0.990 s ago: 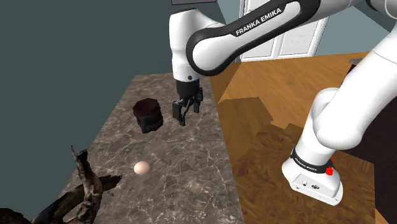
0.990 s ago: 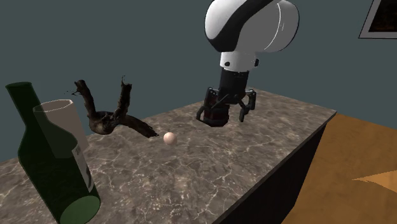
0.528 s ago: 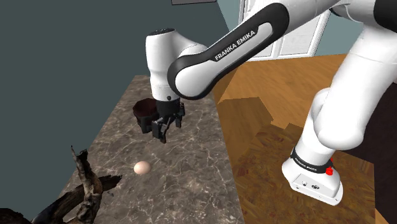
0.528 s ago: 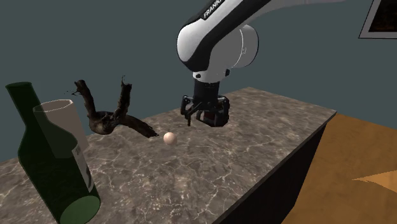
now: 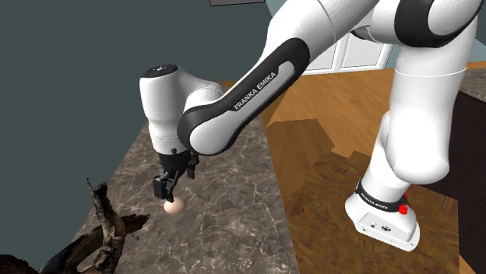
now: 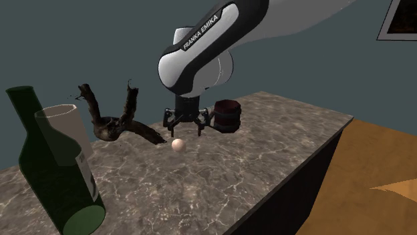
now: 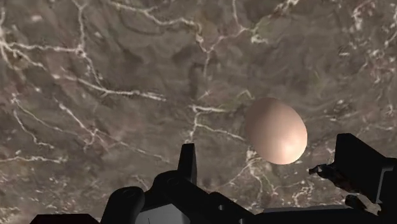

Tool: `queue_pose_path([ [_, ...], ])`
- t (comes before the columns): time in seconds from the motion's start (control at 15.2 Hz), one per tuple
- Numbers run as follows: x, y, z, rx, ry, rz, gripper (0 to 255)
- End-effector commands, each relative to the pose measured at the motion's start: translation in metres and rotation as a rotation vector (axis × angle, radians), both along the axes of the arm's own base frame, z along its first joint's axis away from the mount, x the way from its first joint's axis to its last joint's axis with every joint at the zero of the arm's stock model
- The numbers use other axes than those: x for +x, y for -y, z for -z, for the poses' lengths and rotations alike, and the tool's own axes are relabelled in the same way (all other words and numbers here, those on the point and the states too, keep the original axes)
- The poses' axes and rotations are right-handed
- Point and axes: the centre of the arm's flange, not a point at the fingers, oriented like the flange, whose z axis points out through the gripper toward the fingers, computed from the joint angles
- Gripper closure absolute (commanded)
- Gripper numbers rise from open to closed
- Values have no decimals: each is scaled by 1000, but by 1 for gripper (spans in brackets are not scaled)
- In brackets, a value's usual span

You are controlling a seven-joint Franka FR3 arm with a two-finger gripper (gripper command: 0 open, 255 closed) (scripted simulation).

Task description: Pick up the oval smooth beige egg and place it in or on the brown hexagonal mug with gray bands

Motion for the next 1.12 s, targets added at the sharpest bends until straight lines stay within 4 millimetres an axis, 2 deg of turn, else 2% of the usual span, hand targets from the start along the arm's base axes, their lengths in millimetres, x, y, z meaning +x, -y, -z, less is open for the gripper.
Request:
queue_pose_path([
  [0.0,5,-25,12,4,13,-17,0],
  [0.07,5,-26,12,4,14,-18,0],
  [0.53,9,-31,52,4,14,-18,0],
  [1.06,9,-31,52,4,14,-18,0],
])
